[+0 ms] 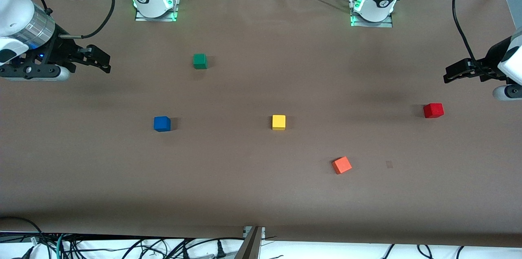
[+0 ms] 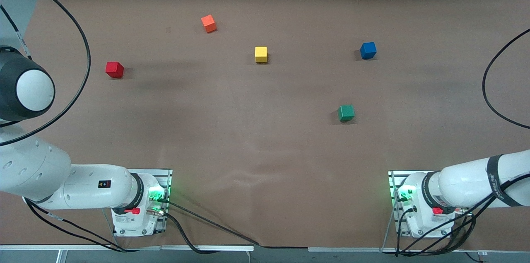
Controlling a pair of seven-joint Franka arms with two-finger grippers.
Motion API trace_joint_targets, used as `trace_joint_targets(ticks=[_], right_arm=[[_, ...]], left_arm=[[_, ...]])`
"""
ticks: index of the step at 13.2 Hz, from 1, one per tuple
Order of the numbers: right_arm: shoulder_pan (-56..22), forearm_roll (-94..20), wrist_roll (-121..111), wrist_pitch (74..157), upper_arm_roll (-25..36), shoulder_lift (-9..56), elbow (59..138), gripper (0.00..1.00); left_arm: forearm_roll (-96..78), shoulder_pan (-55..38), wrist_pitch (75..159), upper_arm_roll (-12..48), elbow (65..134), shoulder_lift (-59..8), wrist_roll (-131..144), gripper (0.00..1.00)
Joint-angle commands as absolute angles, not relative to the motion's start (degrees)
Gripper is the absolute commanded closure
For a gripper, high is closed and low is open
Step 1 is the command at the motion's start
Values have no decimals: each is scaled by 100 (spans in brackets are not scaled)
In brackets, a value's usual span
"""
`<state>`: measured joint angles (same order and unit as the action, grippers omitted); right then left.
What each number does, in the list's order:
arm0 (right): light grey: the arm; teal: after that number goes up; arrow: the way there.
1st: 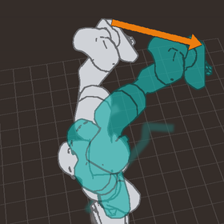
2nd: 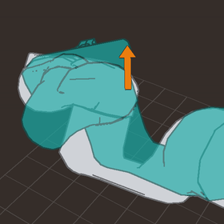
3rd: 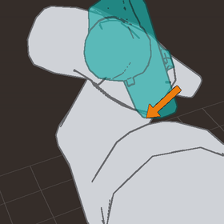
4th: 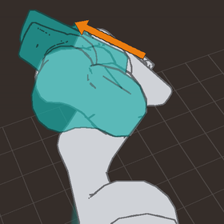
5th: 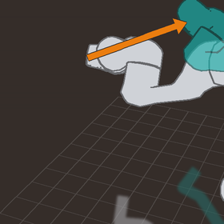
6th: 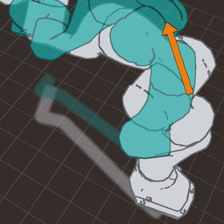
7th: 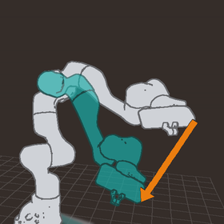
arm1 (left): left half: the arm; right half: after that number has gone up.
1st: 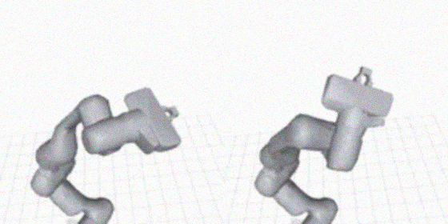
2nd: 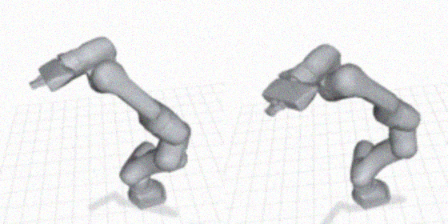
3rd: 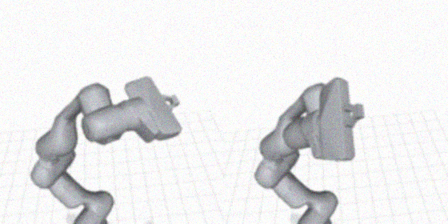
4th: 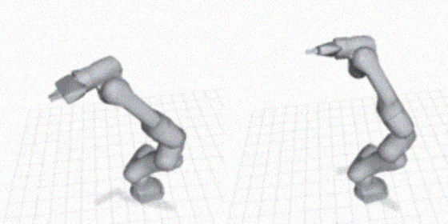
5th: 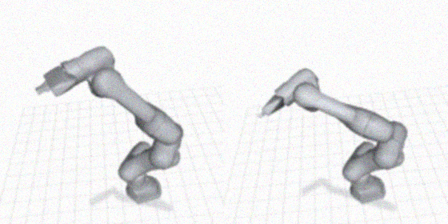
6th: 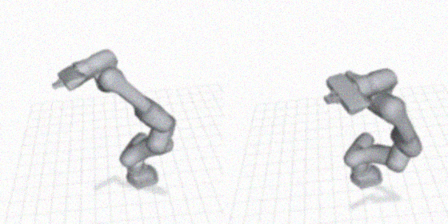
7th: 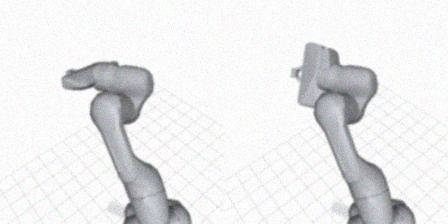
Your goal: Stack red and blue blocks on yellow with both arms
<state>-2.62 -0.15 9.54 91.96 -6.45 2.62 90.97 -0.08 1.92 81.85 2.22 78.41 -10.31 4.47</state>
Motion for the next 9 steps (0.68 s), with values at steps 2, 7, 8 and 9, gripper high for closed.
trace_joint_targets(ticks=[2,7,8,9], right_arm=[[-158,26,958,9097,-695,246,9123,0],[-158,26,958,9123,-694,246,9123,0],[-158,35,958,9149,-694,255,9123,0],[-158,35,958,9167,-694,255,9114,0]], left_arm=[[-35,211,8156,211,7682,-1107,431,0],[-35,202,8147,193,7682,-1142,466,0],[-44,211,8165,185,7682,-1151,466,0],[-70,289,8165,176,7682,-1221,440,0]])
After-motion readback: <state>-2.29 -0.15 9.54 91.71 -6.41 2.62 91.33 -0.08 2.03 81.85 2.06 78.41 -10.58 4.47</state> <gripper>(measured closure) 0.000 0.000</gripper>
